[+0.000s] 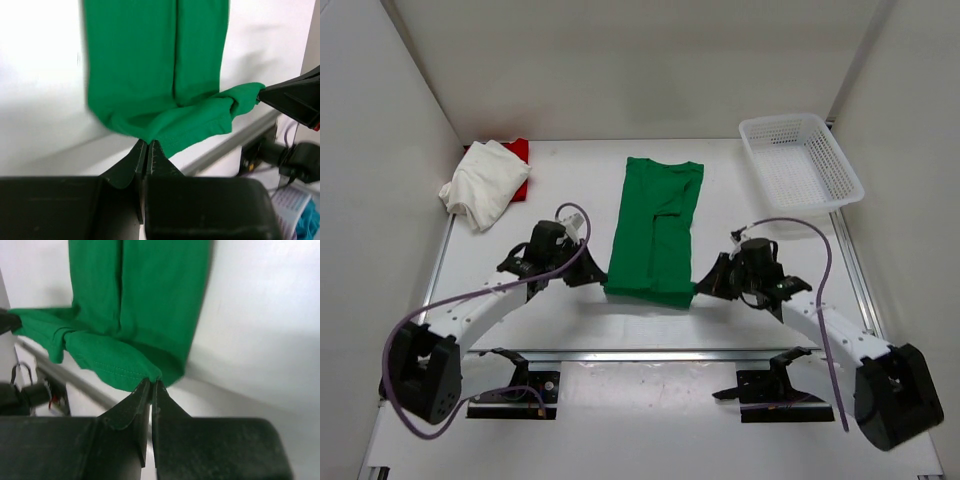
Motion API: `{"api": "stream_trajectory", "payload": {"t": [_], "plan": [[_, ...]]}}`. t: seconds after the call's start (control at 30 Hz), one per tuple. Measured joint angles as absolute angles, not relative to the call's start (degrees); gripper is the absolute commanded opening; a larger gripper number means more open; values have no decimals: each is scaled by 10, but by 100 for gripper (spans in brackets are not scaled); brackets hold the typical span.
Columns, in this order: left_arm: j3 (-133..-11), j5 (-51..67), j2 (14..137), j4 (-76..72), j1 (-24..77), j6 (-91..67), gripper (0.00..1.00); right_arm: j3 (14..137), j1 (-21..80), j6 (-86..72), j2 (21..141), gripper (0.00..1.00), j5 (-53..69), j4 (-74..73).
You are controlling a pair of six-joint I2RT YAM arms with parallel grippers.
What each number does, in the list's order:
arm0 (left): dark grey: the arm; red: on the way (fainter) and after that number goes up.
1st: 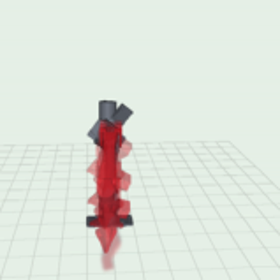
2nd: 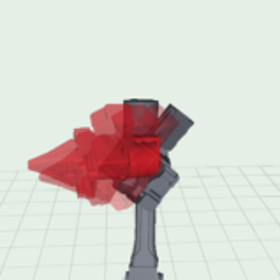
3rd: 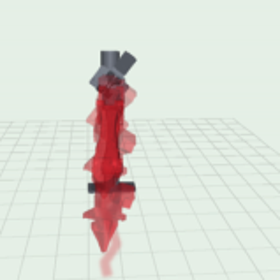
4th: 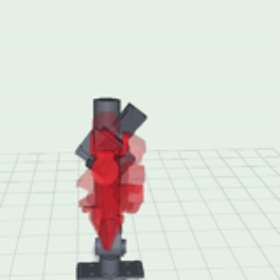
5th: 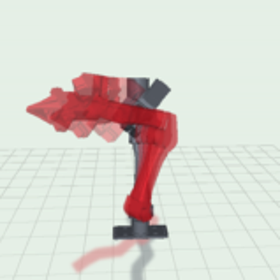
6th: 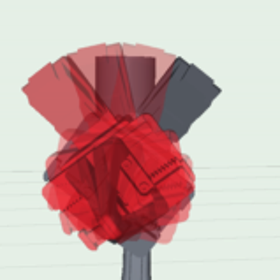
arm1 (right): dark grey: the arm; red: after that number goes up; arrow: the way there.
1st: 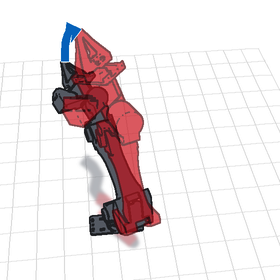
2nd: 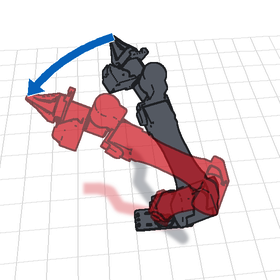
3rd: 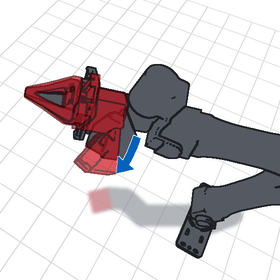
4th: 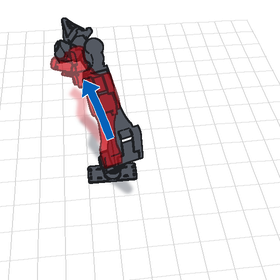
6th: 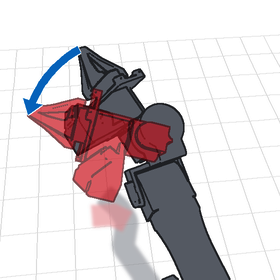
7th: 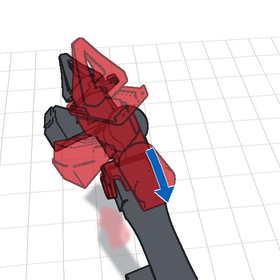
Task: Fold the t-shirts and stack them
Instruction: Fold the folded rectangular tshirt in 1/3 of the way
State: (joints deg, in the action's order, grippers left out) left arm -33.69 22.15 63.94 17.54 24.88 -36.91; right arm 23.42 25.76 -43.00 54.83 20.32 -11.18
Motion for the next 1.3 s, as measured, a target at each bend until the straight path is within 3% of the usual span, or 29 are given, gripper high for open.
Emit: {"api": "stream_trajectory", "payload": {"t": [0.23, 0.43, 1.0, 1.2, 1.3], "plan": [[-446, 189, 782, 130, 239, -367, 0, 377, 151, -341, 752, 1, 243, -49], [-523, 177, 900, 98, 201, -376, 0, 484, 117, -312, 883, 0, 265, -29], [-722, 154, 1103, 78, 189, -382, 2, 598, 81, -283, 1027, 0, 279, -22], [-756, 159, 1145, 73, 180, -389, 23, 644, 73, -283, 1066, 5, 280, -23], [-754, 157, 1146, 70, 171, -395, 33, 655, 72, -284, 1075, 18, 279, -23]]}}
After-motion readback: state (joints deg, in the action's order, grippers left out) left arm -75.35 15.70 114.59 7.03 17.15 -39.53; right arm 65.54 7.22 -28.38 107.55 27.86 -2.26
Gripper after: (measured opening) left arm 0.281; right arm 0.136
